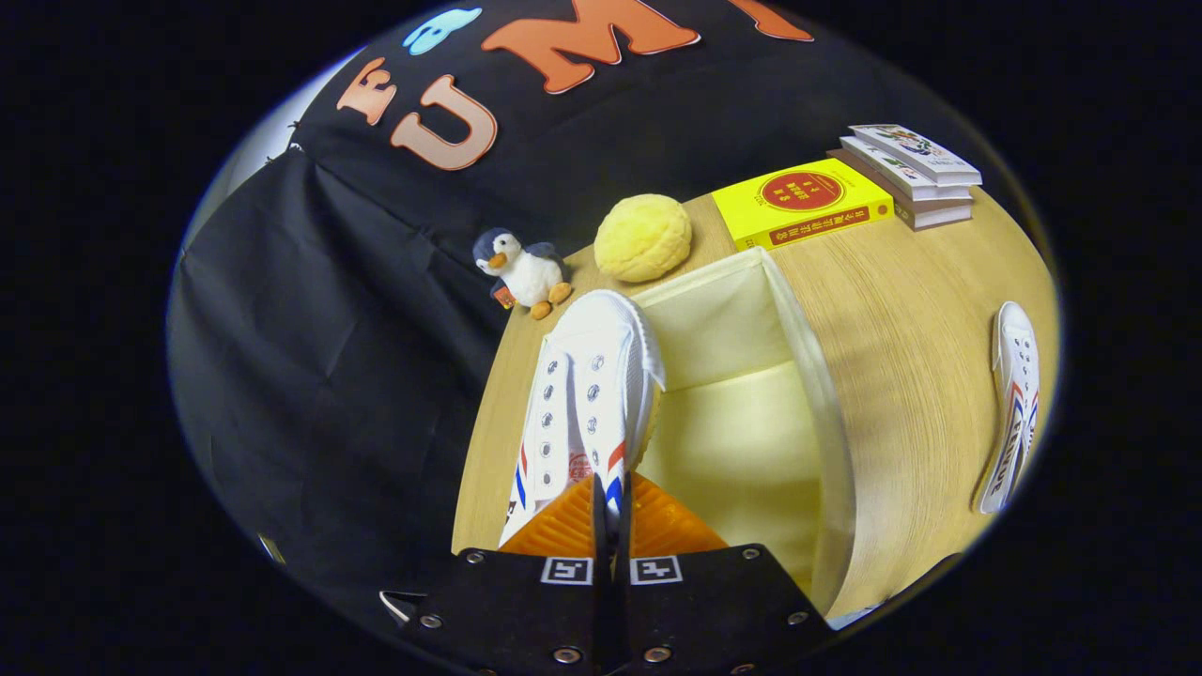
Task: Open the storage box then place both shoes into the box .Put the left shoe in first, then the right shoe, with the right side of both shoes facing outward in a uniform manner.
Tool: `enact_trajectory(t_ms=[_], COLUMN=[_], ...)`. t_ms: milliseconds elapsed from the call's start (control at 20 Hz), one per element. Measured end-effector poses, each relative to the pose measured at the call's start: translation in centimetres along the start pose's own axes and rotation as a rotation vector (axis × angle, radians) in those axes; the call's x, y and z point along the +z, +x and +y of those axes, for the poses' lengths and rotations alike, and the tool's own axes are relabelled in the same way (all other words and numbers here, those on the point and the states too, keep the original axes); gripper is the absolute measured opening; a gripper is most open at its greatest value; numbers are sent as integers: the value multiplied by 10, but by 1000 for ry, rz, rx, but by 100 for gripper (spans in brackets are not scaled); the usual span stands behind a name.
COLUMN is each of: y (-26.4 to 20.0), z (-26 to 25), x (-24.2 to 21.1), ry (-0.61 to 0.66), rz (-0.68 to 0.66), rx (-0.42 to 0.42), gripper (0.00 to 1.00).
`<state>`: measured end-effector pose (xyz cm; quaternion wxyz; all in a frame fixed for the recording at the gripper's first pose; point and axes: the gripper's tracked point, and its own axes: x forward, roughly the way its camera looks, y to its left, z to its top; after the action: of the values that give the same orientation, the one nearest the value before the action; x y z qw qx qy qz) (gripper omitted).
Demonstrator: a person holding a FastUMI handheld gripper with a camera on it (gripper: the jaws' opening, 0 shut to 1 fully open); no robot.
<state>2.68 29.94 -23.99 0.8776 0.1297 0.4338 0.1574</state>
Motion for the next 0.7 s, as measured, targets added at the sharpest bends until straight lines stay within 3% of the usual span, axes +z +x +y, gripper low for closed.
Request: enact_trajectory(t_ms=[300,400,450,500,650,700], y=[27,31,29,27,12,6], z=[-4,-1,7,9,1,0], x=[-19,-29,-25,-20,-2,2], ry=[-30,-45,-27,-21,-26,-16], rz=[35,55,42,21,-33,-45], rx=[-48,-45,-19,-13,-36,-29], gripper=[0,5,19,27,91,96])
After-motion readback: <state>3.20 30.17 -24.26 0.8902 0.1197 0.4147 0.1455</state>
